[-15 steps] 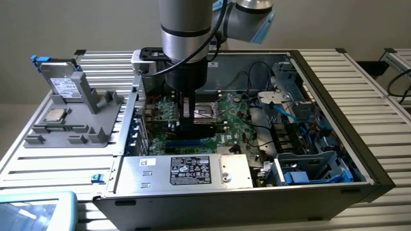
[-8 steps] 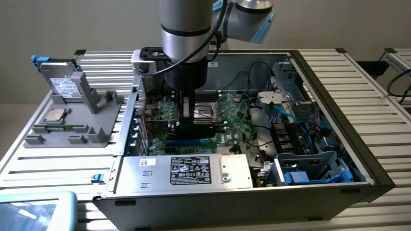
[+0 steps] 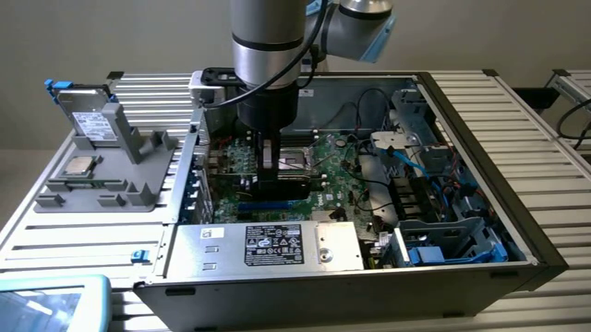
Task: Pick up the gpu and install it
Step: 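Insert the gpu into the slot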
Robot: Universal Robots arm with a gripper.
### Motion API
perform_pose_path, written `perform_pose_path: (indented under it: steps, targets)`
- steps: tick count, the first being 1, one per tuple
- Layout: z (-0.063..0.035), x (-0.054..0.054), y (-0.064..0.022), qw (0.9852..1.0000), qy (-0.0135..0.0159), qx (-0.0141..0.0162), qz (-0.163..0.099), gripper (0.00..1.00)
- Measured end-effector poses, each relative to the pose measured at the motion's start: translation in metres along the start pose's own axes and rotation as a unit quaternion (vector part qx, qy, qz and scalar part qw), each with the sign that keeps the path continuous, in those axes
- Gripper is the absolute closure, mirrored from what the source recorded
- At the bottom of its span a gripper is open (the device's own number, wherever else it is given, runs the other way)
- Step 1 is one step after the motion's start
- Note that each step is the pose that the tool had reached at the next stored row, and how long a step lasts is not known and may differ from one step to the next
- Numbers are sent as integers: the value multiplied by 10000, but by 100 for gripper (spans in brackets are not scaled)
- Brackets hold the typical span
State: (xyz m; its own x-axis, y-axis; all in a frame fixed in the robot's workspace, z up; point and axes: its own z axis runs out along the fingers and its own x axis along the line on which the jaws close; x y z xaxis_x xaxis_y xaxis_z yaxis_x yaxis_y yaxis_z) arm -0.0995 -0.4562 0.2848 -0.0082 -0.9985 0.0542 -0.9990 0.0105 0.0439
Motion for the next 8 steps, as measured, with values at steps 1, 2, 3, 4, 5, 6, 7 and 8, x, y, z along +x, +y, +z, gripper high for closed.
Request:
perform_pose_path:
  steps: [1, 2, 3, 4, 5, 6, 7, 8]
  targets:
    - [0, -1, -15, 10000, 0, 0, 1, 73]
    - [-3, -1, -47, 10000, 2, -1, 0, 73]
    - [-4, -1, -80, 10000, 2, -1, 0, 73]
    - [-4, -1, -97, 10000, 1, -1, 0, 73]
    - [-4, 0, -98, 10000, 1, -1, 0, 73]
    - [-4, 0, -98, 10000, 1, -1, 0, 73]
    - [-4, 0, -99, 10000, 1, -1, 0, 73]
    - [-4, -2, -99, 10000, 1, -1, 0, 73]
